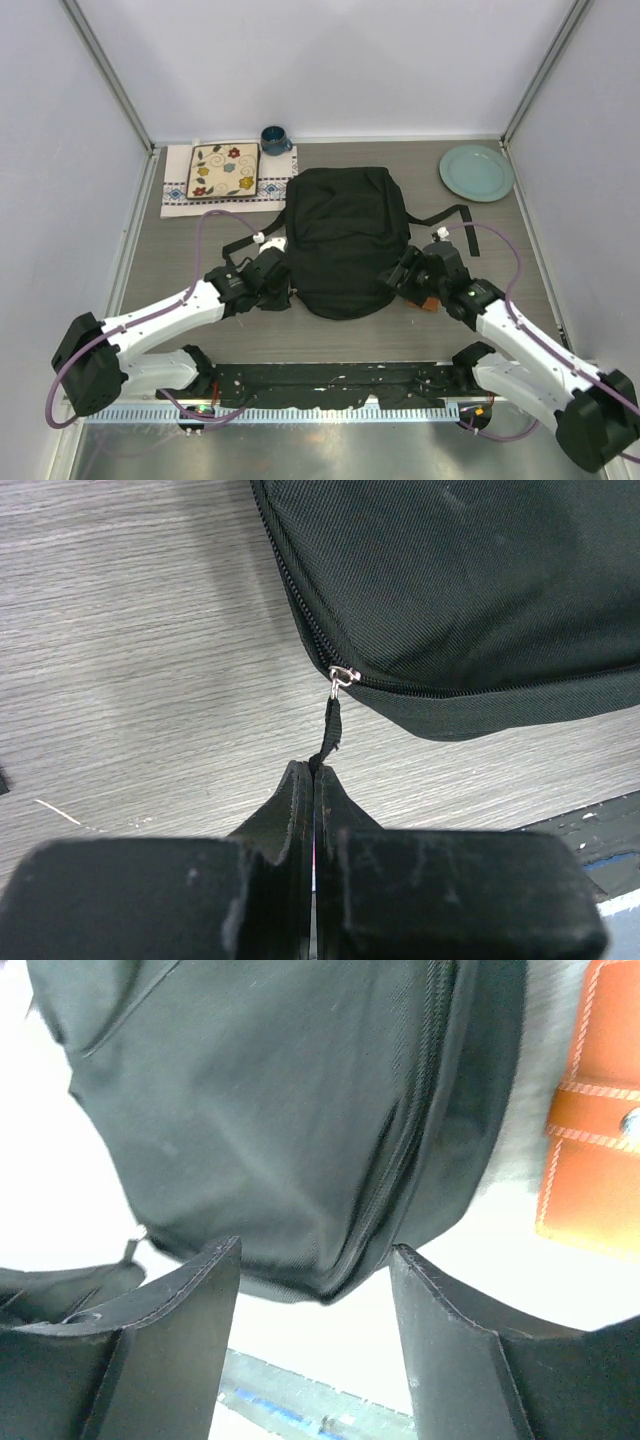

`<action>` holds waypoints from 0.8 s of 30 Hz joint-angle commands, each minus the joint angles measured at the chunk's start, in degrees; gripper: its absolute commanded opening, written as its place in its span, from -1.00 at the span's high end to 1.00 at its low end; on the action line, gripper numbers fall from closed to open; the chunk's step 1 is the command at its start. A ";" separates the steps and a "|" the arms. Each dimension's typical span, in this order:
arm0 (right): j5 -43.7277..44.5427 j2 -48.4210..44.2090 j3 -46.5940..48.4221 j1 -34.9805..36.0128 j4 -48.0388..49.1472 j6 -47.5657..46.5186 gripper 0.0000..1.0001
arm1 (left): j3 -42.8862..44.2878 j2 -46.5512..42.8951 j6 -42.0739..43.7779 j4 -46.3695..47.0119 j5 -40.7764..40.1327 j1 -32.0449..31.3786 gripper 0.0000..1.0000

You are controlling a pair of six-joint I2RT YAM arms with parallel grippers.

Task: Pack the student bag
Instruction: Zip the student bag at the center of the board.

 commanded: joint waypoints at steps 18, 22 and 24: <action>19.59 7.04 2.05 36.45 19.44 53.88 -0.36 | 5.42 2.82 6.29 3.90 2.16 0.17 1.00; 25.14 13.02 4.60 38.04 23.39 60.04 -0.38 | 5.51 1.94 7.00 3.55 1.45 0.17 1.00; 26.03 16.62 6.18 38.13 22.79 65.19 -0.39 | 5.33 1.50 7.09 3.37 1.10 0.17 1.00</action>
